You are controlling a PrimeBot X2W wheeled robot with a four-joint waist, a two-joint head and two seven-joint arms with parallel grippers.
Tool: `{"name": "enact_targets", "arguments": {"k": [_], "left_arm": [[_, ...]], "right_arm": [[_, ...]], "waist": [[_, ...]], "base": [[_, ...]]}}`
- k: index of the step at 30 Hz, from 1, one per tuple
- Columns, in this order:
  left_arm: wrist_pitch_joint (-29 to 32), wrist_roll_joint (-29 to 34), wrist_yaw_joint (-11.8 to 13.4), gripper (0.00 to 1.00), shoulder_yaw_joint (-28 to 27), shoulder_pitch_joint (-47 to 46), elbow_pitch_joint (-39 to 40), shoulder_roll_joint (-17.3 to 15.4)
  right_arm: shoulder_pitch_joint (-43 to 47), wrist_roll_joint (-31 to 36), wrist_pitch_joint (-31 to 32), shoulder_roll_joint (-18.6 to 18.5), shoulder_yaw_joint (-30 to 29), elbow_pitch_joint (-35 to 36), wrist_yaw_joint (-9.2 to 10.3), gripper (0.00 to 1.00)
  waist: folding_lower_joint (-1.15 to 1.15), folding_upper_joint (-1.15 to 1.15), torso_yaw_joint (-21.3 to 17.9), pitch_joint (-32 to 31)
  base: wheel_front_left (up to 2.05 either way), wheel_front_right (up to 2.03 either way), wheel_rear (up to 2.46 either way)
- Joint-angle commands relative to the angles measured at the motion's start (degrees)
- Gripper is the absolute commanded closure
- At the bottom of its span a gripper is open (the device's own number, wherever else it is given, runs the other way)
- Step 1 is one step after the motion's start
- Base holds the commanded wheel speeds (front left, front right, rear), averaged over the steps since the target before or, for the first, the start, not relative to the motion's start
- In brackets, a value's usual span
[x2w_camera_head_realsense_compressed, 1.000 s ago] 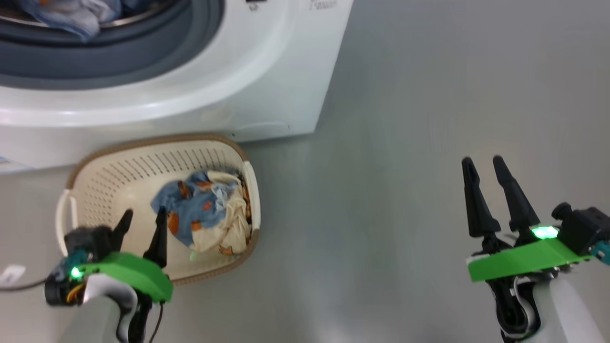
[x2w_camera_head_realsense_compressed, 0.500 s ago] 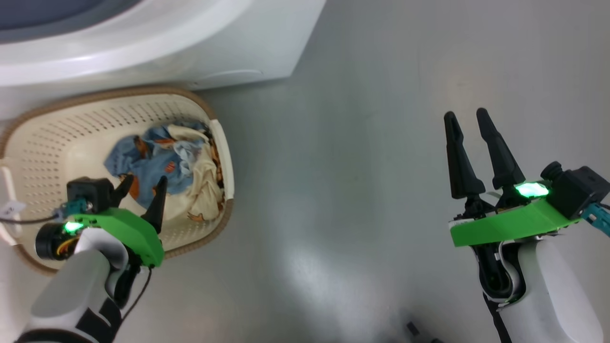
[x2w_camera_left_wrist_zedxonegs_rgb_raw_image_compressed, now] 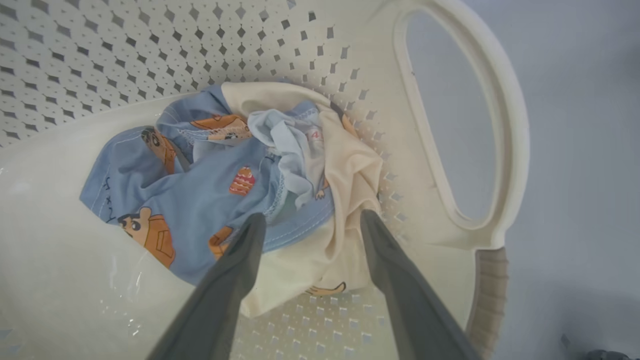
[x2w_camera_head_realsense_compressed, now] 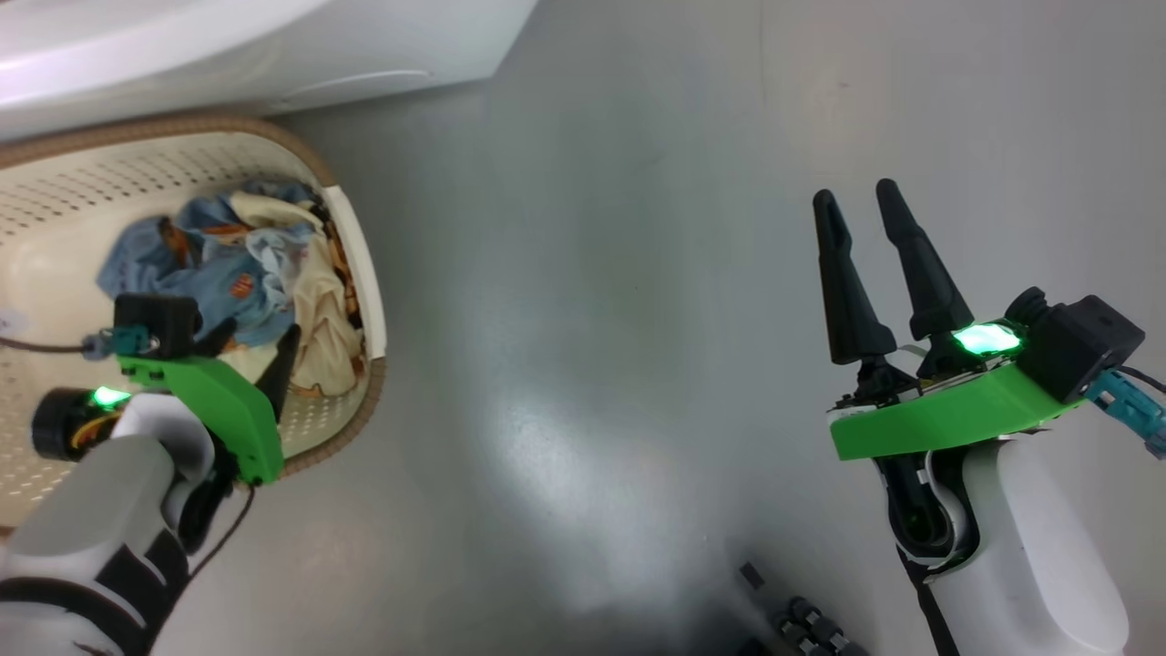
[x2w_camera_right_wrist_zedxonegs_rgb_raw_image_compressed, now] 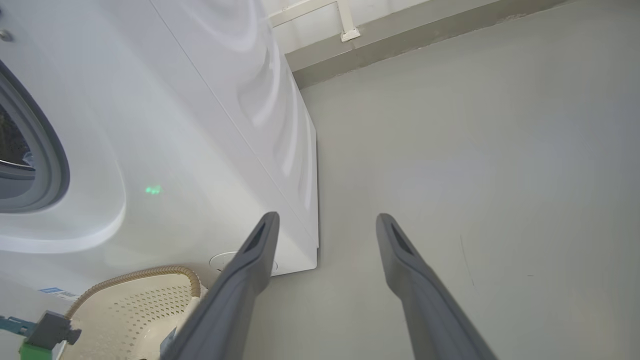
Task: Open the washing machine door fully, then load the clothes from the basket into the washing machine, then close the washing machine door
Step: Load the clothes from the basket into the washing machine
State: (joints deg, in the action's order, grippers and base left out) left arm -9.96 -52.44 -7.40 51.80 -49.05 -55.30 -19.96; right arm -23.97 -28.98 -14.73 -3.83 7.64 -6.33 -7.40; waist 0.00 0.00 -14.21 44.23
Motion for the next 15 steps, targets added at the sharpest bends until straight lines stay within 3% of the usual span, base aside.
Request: {"name": "enact_targets", "arguments": {"k": [1, 15], "left_arm": [[0.64, -2.54, -0.09, 0.00, 1.12, -1.11, 1.42, -2.87], [2.84, -14.26, -0.09, 0.00, 14.49, -5.89, 4.32, -6.95]], "right_arm": [[0.50, -0.03, -0.27, 0.33, 1.65, 1.48, -0.09, 0.00], [0.48, 0.06, -0.27, 0.73, 2.80, 2.06, -0.09, 0.00]], "waist": [[0.00, 0.00, -1.37, 1.65], [0.00, 0.00, -2.95, 3.75]], "base": [[0.00, 0.00, 0.00], [0.00, 0.00, 0.00]]}}
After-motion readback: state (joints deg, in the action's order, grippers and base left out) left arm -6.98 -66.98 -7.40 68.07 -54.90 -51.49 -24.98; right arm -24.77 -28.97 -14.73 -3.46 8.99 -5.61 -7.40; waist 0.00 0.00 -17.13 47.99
